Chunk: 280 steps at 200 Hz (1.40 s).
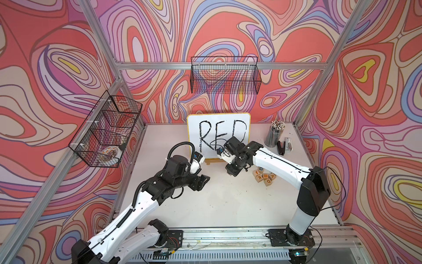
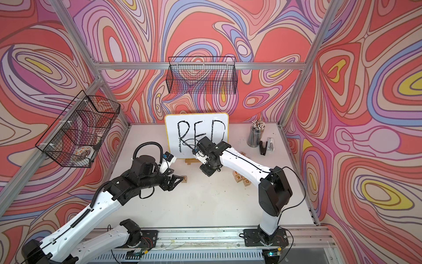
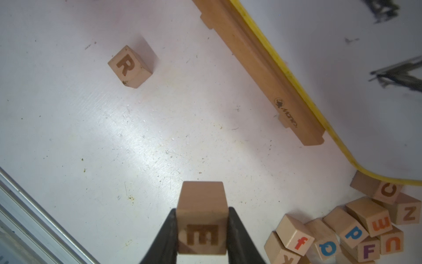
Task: Assemble the uppercase word "red" with letter blocks
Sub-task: Place the letter block at the center of the board.
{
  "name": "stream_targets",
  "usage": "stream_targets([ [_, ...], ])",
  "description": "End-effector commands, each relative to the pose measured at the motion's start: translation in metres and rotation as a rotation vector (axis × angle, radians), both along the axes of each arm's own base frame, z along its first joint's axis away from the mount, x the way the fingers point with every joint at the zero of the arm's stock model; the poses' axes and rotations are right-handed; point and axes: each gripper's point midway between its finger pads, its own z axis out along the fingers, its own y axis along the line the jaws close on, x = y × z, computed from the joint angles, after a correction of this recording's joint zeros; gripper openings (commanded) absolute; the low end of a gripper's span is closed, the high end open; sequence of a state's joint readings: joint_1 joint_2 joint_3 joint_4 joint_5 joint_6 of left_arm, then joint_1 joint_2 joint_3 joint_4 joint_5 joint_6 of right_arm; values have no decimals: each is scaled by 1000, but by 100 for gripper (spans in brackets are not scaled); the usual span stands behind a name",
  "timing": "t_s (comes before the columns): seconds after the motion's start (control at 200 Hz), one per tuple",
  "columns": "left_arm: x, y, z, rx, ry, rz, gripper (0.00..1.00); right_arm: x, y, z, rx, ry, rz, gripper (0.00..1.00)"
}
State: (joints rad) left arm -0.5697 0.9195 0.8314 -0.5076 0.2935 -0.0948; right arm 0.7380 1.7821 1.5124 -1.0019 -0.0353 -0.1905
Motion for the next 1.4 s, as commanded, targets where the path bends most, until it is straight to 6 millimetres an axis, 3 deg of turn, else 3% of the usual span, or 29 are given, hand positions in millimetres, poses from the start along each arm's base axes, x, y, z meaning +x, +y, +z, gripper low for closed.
stream_targets([
  [0.0, -7, 7, -7, 17, 27, 21, 75, -6, 13, -9, -32, -12, 120, 16],
  [0.381, -7, 7, -8, 20, 26, 21, 75, -19, 26, -34, -78, 48, 336, 18],
  [1.397, -5, 9, -10, 31, 23, 33, 75, 1, 47, -72, -137, 50, 579, 19],
])
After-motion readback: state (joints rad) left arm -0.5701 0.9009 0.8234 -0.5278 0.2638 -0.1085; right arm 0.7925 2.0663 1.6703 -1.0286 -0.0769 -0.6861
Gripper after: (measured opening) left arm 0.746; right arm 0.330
